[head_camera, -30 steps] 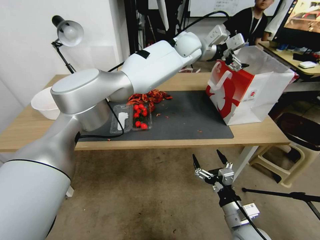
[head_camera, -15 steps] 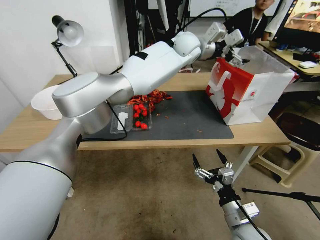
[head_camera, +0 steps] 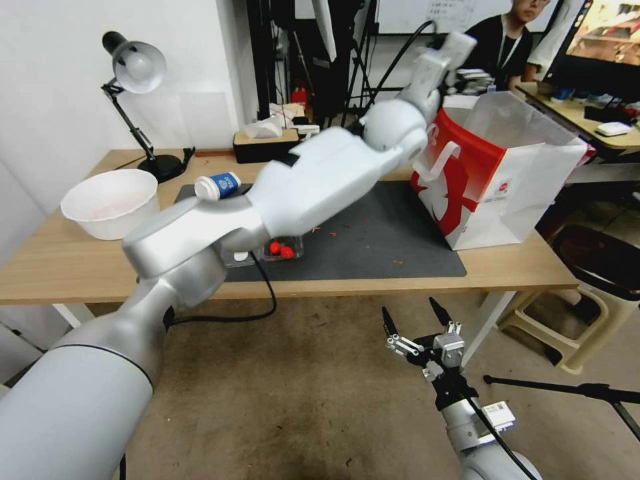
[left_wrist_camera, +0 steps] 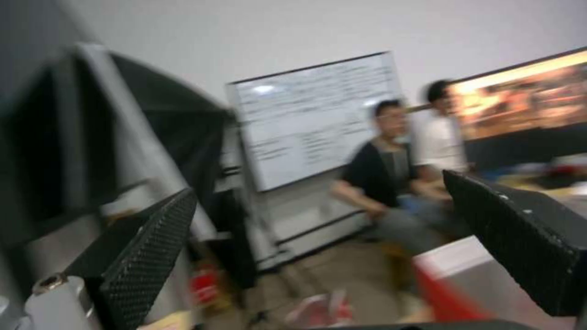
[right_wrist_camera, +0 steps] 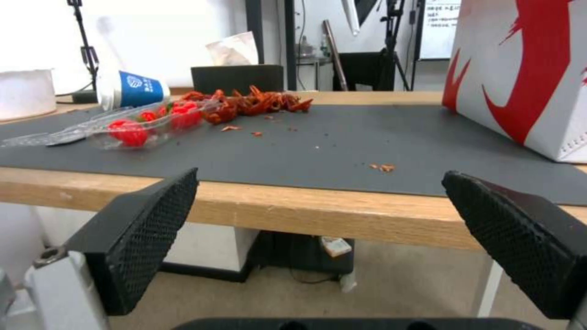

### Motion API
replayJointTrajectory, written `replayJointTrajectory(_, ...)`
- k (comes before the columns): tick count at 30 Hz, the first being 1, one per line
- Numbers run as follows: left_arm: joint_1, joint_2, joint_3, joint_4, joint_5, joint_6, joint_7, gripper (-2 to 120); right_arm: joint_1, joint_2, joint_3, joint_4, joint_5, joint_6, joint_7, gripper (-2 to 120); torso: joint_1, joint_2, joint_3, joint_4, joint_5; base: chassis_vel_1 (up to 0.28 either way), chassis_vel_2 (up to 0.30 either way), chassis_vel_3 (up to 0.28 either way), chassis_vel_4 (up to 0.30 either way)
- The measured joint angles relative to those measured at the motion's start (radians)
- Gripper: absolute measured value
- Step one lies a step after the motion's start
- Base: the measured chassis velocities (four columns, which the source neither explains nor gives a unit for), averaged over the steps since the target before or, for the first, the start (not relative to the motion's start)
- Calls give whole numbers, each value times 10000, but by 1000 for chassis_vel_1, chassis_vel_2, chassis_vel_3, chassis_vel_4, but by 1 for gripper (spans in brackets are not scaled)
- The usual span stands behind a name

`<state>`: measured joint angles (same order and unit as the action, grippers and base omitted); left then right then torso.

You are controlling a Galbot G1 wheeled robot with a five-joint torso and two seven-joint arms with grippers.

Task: Pick up the trash from the table and place it into the takeout bag.

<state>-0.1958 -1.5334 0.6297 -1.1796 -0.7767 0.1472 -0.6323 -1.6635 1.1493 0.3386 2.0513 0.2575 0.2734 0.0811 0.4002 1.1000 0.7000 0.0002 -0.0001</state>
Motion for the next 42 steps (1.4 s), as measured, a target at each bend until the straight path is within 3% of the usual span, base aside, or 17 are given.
replayJointTrajectory(1, 199, 239, 15, -285, 320, 103, -469, 100, -15, -8, 8, 0, 1, -2, 6, 100, -1, 0, -1, -1, 0, 0, 0, 0, 0)
replayJointTrajectory(6, 931, 1082, -25, -1212, 926, 341, -1173, 100, -186, 7, 148, 49, 1, -1, 20, 100, 0, 0, 0, -2, -2, 0, 0, 0, 0)
replayJointTrajectory(13, 2090, 2204, -389, -2651, 941, 520, -1444, 100, -293, -22, 159, 77, -11, 24, 26, 100, -1, 0, -1, -2, -2, 0, 0, 0, 0)
replayJointTrajectory(18, 2631, 2742, -682, -3191, 1046, 507, -1432, 100, -298, -28, 163, 78, -17, 31, 29, 100, -1, 1, -1, -3, -1, 0, 0, 0, 0)
replayJointTrajectory(20, 3063, 3246, -926, -3592, 1178, 429, -1353, 100, -296, -24, 158, 78, -28, 33, 30, 100, -1, 0, -1, -2, -3, 0, 0, 0, 0)
replayJointTrajectory(22, 3813, 3967, -1421, -4200, 1347, 374, -1216, 100, -277, -8, 128, 78, -47, 33, 30, 100, -2, 0, -1, -1, -1, 0, 0, 0, 0)
replayJointTrajectory(26, 4972, 4706, -2161, -4729, 1600, 338, -1050, 100, -230, 2, 108, 69, -53, 30, 30, 100, -2, 1, -2, 1, -2, 0, 0, 0, 0)
replayJointTrajectory(35, 7649, 5496, -4345, -5639, 2279, 48, -744, 100, -209, -17, 53, -7, -73, 23, 28, 100, -2, 0, -1, -3, -1, 0, 0, 0, 0)
replayJointTrajectory(39, 9934, 5927, -5992, -6500, 2908, -296, -214, 100, -171, -111, -38, -2, -82, 5, 25, 100, -2, 1, -1, -4, 1, 0, 0, 0, 0)
replayJointTrajectory(42, 10877, 6097, -6661, -6844, 3032, -462, -80, 100, -132, -166, -81, 3, -80, -4, 26, 100, -4, 1, -1, 4, -1, 0, 0, 0, 0)
